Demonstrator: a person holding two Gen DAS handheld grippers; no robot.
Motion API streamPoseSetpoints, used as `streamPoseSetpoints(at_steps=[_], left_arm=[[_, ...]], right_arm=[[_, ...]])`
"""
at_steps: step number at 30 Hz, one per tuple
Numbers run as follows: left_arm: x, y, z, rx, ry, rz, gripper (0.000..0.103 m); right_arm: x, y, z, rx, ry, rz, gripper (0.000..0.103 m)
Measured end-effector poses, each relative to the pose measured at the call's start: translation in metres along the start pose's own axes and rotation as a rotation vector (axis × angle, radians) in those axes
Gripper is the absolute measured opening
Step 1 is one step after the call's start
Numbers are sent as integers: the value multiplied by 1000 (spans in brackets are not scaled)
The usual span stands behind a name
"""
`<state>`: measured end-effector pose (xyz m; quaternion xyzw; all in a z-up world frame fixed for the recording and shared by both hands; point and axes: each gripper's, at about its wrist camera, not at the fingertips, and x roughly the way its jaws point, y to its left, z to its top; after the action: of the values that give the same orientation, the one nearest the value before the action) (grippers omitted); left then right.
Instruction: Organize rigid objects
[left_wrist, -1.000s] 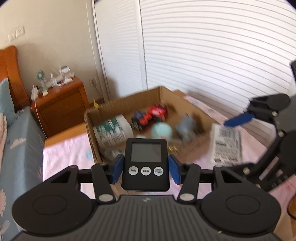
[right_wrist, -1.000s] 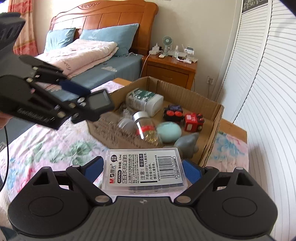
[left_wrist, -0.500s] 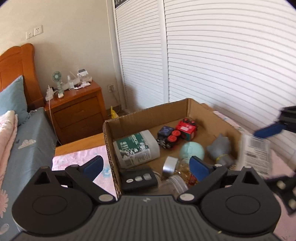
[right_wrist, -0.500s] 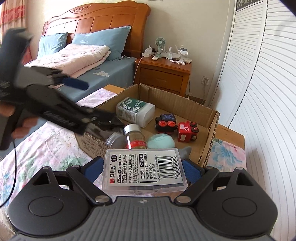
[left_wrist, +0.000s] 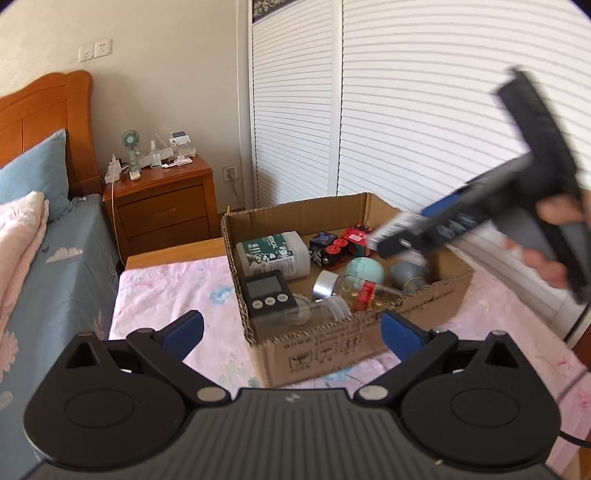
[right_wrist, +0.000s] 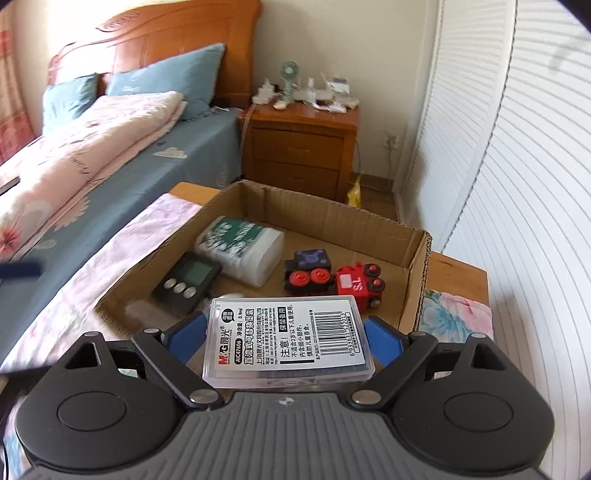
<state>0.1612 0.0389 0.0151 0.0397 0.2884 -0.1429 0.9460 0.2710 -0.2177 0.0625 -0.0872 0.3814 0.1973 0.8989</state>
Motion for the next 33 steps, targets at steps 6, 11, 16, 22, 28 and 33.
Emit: streamPoseSetpoints(at_steps=[6, 11, 16, 22, 28, 33], left_arm=[[-10, 0, -7, 9, -17, 0, 102], [-11, -1, -9, 17, -17, 10, 102], [-11, -4, -10, 22, -21, 32, 102], [-10, -11, -9, 12, 2, 76, 102], [-8, -15, -4, -74, 76, 168, 102], [-7, -18, -4, -137, 128, 189, 102]], right_arm=[[32, -12, 22, 68, 60, -70, 95], [36, -18, 21, 100, 29, -116, 103], [28, -16, 14, 123, 52, -144, 103], [-7, -5, -3, 155, 35, -184, 103], [-50, 17, -35, 187, -10, -231, 103], [-71, 31, -66, 245, -10, -265, 103]])
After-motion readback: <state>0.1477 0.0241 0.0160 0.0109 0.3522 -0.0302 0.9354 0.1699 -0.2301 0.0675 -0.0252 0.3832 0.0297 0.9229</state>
